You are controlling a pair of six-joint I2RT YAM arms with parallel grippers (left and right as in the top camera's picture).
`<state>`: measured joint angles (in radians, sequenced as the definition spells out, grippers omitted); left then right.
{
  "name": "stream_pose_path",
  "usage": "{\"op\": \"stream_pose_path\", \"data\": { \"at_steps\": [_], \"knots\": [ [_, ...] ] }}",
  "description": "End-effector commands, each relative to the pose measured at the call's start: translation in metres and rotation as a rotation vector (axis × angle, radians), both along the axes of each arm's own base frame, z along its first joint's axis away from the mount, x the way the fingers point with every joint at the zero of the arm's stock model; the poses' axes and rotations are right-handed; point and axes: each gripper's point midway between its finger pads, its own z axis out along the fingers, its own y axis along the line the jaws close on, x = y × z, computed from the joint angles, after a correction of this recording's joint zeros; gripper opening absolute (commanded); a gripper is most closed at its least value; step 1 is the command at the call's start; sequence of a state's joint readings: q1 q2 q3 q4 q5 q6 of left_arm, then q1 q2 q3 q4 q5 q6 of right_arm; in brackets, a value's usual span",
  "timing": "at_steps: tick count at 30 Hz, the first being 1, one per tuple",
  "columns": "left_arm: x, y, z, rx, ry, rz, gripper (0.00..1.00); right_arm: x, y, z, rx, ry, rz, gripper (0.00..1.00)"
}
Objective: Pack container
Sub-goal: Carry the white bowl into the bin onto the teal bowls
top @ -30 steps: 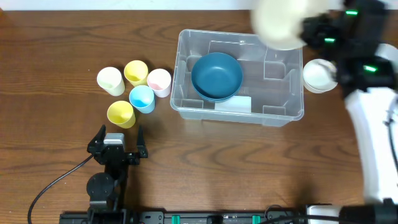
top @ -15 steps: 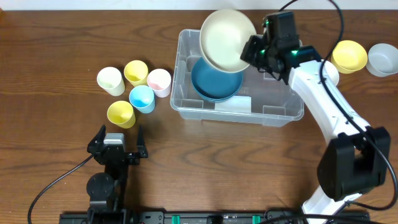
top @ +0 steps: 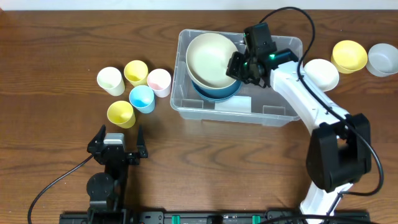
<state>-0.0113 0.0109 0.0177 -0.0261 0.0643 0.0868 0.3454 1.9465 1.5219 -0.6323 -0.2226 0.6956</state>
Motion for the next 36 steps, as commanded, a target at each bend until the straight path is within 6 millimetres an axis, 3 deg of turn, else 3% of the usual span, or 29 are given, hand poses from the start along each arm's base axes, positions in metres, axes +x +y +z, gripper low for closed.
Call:
{"op": "stream_pose_path", "data": {
  "at_steps": [1, 4, 15, 23, 32, 36],
  "knots": [
    [-0.001, -0.001, -0.015, 0.013, 0.046, -0.012, 0.98, -0.001, 0.001, -0.017, -0.017, 0.033, -0.005, 0.01],
    [-0.001, -0.001, -0.015, 0.013, 0.046, -0.012, 0.98, -0.001, 0.0, -0.024, -0.023, 0.046, -0.006, 0.01],
    [-0.001, -0.001, -0.015, 0.013, 0.046, -0.012, 0.98, 0.008, -0.003, -0.02, -0.038, 0.008, -0.019, 0.01],
    [-0.001, -0.001, -0.015, 0.013, 0.046, -0.012, 0.98, 0.013, -0.001, -0.001, -0.044, -0.021, 0.009, 0.01],
    [-0.001, -0.001, -0.015, 0.012, 0.046, -0.012, 0.98, -0.001, -0.023, -0.006, -0.168, 0.04, 0.002, 0.01],
    [-0.001, -0.001, -0.015, 0.013, 0.046, -0.012, 0.98, -0.002, -0.023, -0.007, -0.17, 0.045, 0.003, 0.01]
  ]
}}
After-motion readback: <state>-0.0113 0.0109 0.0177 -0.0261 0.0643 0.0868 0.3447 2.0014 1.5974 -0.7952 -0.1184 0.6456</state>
